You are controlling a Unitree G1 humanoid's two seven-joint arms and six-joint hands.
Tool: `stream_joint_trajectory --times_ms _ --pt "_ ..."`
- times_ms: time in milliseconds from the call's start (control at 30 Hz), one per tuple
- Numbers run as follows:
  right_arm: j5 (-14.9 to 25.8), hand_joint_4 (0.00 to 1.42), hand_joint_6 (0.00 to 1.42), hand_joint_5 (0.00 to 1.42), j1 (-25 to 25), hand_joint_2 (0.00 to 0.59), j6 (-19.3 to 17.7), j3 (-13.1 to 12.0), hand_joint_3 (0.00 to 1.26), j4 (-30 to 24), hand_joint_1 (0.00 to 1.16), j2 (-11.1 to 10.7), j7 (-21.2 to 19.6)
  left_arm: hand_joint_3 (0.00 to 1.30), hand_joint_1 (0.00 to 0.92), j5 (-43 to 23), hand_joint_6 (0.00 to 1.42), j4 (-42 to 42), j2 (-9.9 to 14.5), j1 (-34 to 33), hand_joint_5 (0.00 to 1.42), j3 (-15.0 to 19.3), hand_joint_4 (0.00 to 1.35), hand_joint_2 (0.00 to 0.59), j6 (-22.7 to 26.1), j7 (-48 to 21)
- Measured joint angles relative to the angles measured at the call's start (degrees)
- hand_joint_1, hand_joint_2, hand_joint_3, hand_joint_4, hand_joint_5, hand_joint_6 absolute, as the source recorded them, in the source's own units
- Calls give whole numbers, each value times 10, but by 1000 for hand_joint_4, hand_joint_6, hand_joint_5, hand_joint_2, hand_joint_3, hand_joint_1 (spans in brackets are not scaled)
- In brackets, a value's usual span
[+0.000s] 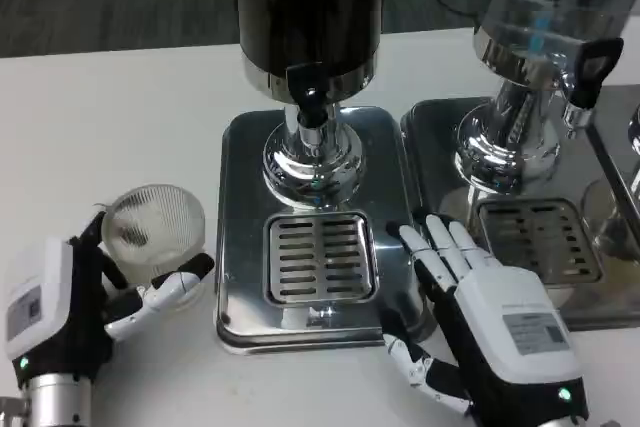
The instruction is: Grasp the cup under the faucet to collect the drink, then remove the cup.
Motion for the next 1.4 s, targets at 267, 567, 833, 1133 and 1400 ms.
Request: stream_joint_trajectory --times_ms 267,567,833,1133,1400 --pt "0 0 165 27 0 456 1 -1 96 0 476 3 0 367 450 1 1078 0 0 0 866 0 610 126 -1 10" --pt "0 0 165 27 0 456 1 -2 96 0 476 5 0 367 454 3 1070 -20 0 1 854 1 610 129 -12 16" --pt "0 0 170 27 0 456 1 -2 96 1 476 8 0 373 443 5 1069 -86 0 4 854 1 603 128 -21 14" --pt "-2 1 177 28 4 456 3 -5 96 0 477 12 -3 376 434 42 1067 -94 -15 -7 854 -45 602 127 -23 -20" --pt "-2 1 177 28 3 456 8 -7 96 2 477 20 -17 376 429 48 1067 -28 -29 -62 854 -74 602 125 -26 -28"
